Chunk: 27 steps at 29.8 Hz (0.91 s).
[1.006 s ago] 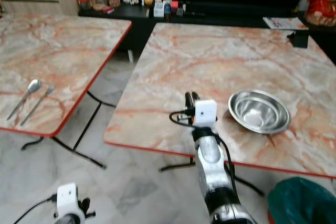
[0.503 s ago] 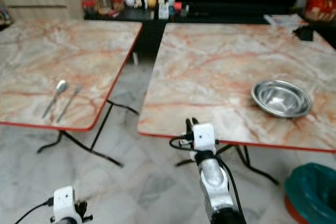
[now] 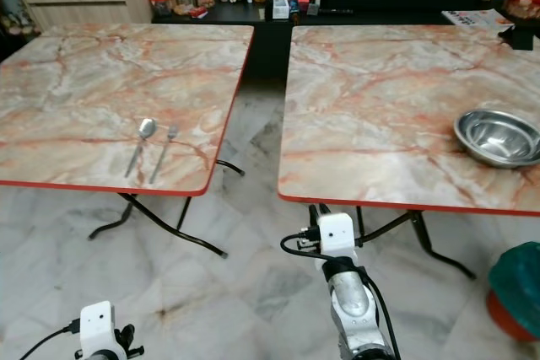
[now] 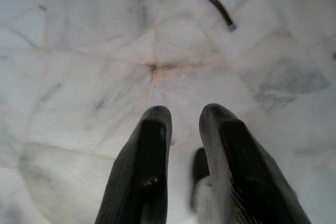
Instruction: Setting the table
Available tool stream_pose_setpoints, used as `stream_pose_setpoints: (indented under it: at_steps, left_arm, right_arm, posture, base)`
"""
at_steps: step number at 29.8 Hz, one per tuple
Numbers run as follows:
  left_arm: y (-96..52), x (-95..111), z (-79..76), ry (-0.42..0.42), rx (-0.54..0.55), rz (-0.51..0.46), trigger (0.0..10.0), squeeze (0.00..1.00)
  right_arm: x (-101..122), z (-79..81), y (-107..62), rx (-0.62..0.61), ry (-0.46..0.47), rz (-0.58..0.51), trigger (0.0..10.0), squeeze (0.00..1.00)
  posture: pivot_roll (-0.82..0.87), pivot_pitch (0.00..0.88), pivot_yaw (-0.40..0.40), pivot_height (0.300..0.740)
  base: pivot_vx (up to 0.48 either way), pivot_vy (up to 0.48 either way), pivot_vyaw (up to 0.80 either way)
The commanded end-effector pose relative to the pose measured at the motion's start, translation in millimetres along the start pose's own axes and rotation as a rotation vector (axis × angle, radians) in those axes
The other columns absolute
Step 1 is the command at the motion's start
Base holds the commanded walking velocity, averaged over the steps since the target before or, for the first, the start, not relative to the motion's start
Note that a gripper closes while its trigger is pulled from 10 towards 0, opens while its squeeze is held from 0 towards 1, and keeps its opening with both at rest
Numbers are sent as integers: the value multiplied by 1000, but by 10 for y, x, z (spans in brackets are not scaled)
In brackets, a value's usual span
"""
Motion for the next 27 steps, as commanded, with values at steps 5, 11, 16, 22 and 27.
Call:
stream_pose_setpoints:
  at_steps: [5, 11, 16, 22, 27]
  left_arm:
    - [-17, -20, 93, 16, 18, 8, 10000, 0]
    - [-22, -64, 93, 51, 15, 42, 10000, 0]
    - [-38, -178, 73, 110, -2, 128, 10000, 0]
    - [-57, -211, 154, 114, 30, 149, 10000, 0]
    - [-52, -212, 142, 136, 14, 164, 10000, 0]
  right_arm:
    - [-193, 21, -58, -27, 49, 113, 10000, 0]
    - [-611, -11, -256, -73, 138, 390, 10000, 0]
    - [-913, 9, -502, -81, 156, 619, 10000, 0]
    - [-954, 28, -533, -109, 217, 659, 10000, 0]
    - [-937, 53, -503, -121, 243, 661, 10000, 0]
  posture:
    - [30, 33, 46, 740]
    - [22, 16, 53, 740]
    - [36, 0, 58, 740]
    - [48, 0, 62, 740]
    - [21, 0, 88, 740]
  base:
    - [0, 329, 0]
    - [0, 0, 0]
    - [0, 0, 0]
    - [0, 0, 0]
    - [0, 108, 0]
Point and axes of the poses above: a point about 5 cm out from each wrist's last joint towards the gripper, its own y axis pointing out of the wrist towards the gripper, its own x axis along the axis of the wrist's last joint, z = x × y, the point moved 1 cm from there along y, pointing out of the wrist towards the gripper, and after that the axes turned 3 degrees about -y, right-handed, at the moved point
